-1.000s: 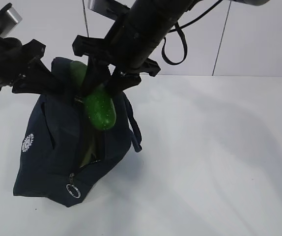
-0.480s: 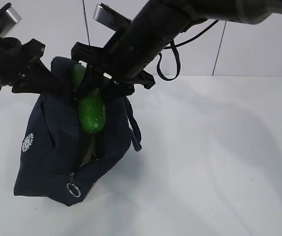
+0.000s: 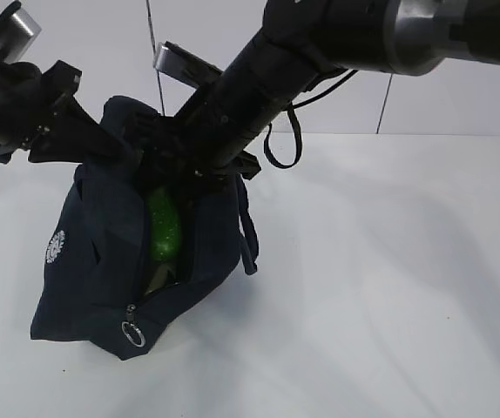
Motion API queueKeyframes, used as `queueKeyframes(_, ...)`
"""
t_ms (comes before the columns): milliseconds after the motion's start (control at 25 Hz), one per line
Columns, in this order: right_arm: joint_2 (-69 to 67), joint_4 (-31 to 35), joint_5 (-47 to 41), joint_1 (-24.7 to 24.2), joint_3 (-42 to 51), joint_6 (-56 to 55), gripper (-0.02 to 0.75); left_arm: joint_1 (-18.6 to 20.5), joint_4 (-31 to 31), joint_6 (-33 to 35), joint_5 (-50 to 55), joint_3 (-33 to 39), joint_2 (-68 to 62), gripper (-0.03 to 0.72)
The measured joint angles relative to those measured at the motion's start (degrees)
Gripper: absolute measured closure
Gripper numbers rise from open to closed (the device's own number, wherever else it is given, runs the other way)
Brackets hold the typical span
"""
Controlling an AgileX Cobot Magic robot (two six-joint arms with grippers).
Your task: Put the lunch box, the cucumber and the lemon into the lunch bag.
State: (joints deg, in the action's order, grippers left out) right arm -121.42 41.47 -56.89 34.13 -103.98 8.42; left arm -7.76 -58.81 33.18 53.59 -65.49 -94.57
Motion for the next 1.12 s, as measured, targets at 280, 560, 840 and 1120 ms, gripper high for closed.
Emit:
queueKeyframes(280, -0.13, 2.45, -0.47, 0.0, 0.09, 9.62, 0.331, 0.0, -0.12, 0.02, 1.14, 0.08, 0.0, 0.683)
queueKeyframes(560, -0.17, 3.57, -4.3, -0.1, 0.09, 12.06, 0.281, 0.0, -0.01, 0.12, 1.43, 0.08, 0.0, 0.683)
queueKeyframes(840, -0.17, 1.97, -10.63, -0.54, -2.45, 12.34, 0.279, 0.0, 0.44, 0.23, 1.15, 0.08, 0.0, 0.683)
queueKeyframes(1120, 2.19, -9.79, -12.78, -0.81, -9.11, 6.8, 0.279, 0.0, 1.5, 0.23, -0.57, 0.08, 0.0, 0.683)
